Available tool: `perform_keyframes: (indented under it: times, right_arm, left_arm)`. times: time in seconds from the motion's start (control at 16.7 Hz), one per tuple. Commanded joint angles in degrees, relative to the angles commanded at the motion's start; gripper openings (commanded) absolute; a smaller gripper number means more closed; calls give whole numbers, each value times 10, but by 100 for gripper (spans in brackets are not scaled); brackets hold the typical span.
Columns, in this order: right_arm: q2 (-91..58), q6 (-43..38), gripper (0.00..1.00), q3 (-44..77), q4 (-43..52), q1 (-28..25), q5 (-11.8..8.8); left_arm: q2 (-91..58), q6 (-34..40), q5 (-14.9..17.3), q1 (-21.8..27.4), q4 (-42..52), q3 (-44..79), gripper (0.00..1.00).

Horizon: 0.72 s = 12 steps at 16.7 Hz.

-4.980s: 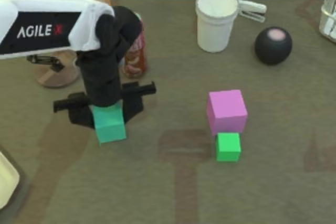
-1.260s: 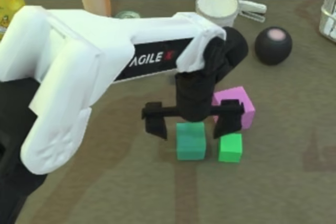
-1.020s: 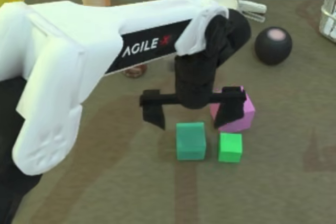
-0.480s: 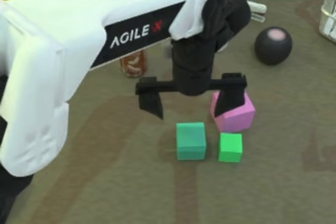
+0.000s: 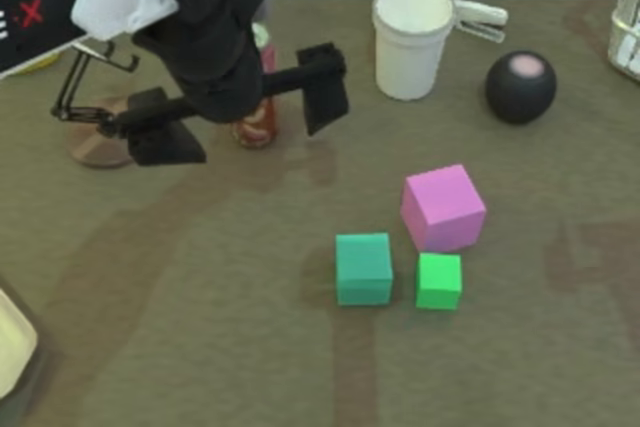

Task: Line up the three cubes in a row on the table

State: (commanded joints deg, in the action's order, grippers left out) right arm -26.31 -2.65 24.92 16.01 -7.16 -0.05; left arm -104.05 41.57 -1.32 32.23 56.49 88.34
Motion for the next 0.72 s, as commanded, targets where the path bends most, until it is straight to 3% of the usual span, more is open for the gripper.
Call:
perform_keyframes:
  times: [0.3,0.72]
  right_arm:
    - [-322,-26,100,253,165,-62,2]
    - [-759,-61,100,586,393,-148,1]
  left_arm:
    - [323,-78,-4,-117,-157,-271,100]
    - [753,-250,-1,-255,-381,-646,100]
